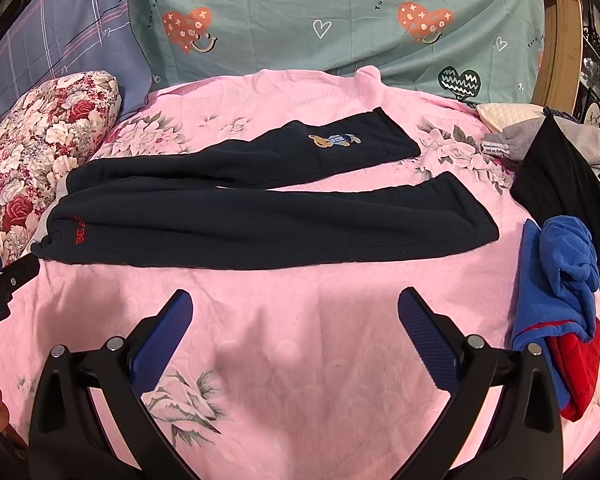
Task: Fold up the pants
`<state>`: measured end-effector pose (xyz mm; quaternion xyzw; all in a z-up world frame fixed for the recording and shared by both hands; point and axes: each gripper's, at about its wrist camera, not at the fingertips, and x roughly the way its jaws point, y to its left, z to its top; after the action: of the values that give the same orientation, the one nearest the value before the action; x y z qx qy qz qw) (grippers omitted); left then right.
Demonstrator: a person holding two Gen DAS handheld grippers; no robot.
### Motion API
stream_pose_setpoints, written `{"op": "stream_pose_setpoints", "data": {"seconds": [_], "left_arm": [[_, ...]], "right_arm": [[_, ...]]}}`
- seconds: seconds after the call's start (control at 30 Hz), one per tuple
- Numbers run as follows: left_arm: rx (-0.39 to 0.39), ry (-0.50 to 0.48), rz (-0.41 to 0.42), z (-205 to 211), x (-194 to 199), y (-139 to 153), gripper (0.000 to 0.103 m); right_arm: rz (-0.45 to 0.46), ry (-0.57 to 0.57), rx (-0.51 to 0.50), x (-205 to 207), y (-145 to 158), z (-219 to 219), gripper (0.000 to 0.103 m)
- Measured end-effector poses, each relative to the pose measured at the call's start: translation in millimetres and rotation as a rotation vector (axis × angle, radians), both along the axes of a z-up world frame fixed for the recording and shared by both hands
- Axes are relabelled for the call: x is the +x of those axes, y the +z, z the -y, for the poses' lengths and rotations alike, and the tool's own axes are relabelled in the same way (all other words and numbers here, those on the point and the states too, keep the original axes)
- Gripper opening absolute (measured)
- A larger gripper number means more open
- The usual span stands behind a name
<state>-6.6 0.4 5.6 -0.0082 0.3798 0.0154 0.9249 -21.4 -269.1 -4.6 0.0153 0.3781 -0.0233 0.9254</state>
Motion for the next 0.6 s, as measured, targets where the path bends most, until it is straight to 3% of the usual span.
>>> {"op": "stream_pose_setpoints", "data": {"seconds": [0.37,0.5,0.6], "left_arm": [[-0.004,-0.012,-0.019,-1.9,5.6,-4.4,0.101],[-0.156,0.014,-0.128,-44.3,27.1,-22.2,0.101],[-0.229,0.087,-0.213,-86.6,40.7,-37.8,0.101]], "right_arm": [[-0.002,0.000,-0.002,-1.2,-1.2,-0.8,0.102],[-0.046,-0.013,-0.001,5.2,-10.6,7.5,0.102],[-0.098,-0.063,0.065,11.2,-26.1,30.0,0.102]]}}
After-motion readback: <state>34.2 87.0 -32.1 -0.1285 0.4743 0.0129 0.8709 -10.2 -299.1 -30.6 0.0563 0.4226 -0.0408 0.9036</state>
